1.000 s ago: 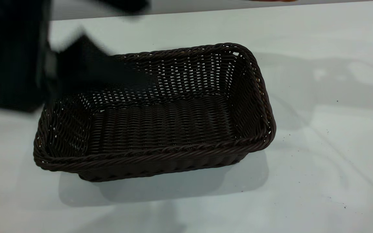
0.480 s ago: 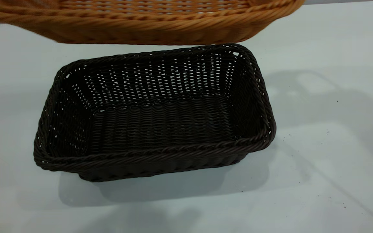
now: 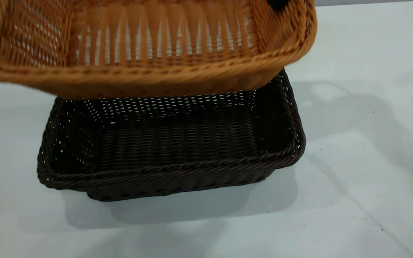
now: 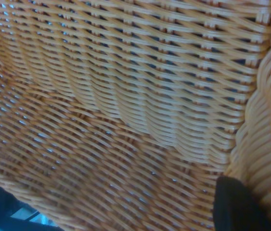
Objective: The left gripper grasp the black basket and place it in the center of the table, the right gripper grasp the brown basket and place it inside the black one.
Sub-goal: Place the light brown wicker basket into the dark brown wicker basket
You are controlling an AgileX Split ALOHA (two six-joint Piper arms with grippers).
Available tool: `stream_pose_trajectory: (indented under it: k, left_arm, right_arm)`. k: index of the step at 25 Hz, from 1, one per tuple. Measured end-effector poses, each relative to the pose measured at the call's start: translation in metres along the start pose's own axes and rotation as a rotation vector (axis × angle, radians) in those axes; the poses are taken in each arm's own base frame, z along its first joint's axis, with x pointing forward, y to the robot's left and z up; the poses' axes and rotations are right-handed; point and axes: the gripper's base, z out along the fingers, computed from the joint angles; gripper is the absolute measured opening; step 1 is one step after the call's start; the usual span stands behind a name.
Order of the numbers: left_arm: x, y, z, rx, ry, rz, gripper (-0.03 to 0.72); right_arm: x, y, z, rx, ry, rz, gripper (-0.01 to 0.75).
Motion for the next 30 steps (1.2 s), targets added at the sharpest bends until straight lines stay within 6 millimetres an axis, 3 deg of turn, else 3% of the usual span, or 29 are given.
stream_pose_trajectory:
  k: [19,30]
  left_arm:
    - [-0.004,0.011,-0.001,-0.12,-0.046,0.034,0.616]
    - [-0.005,0.011,-0.001,-0.124,-0.048,0.036,0.616]
  right_arm:
    - [0.009,-0.016,0.027,-0.014,0.078,0.039,0.104]
    - [0.012,-0.001,0.039,-0.017,0.112,-0.011,0.104]
